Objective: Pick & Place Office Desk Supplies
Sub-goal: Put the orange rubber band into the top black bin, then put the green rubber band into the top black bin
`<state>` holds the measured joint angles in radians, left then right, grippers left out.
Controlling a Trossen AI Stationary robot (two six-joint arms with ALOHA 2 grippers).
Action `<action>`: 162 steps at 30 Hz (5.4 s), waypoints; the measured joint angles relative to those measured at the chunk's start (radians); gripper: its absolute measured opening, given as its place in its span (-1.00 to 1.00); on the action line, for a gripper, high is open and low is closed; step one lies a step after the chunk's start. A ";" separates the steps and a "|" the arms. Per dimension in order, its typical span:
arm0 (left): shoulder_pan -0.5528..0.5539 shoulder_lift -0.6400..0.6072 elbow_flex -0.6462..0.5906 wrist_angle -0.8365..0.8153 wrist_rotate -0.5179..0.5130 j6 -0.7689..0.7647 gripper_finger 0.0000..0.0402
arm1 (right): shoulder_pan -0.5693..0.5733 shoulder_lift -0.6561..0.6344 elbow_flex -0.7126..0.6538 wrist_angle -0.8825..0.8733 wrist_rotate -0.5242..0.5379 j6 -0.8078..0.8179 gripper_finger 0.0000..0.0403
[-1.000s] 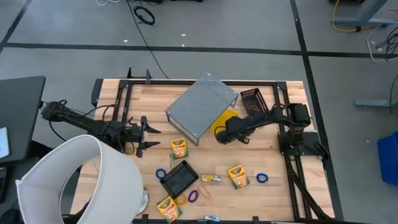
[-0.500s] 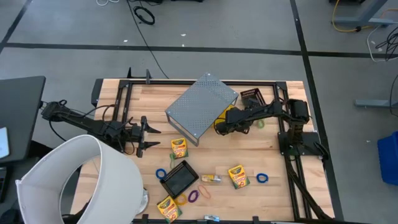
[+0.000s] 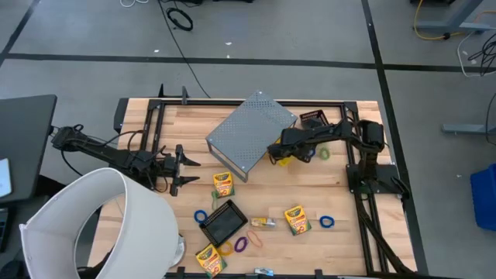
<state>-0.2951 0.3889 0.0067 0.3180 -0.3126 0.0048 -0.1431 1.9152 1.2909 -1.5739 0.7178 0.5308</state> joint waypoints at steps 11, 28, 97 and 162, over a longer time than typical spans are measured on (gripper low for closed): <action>0.000 0.000 0.000 0.000 0.000 0.003 0.13 | 0.111 0.000 0.186 0.003 -0.057 -0.105 -1.00; 0.000 0.035 0.000 0.000 0.000 -0.005 0.13 | -0.013 0.000 0.107 0.002 -0.015 -0.148 -1.00; 0.000 0.050 0.000 0.001 -0.001 -0.004 0.13 | 0.598 -0.105 0.129 0.842 -0.689 -0.206 -0.07; -0.007 1.059 0.359 -0.038 0.116 -0.139 0.12 | 0.667 0.183 0.511 0.325 -0.301 -0.301 -0.07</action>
<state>-0.3024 1.4484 0.3656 0.2803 -0.1964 -0.1347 0.5240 2.0983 1.8019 -1.2488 0.4168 0.2300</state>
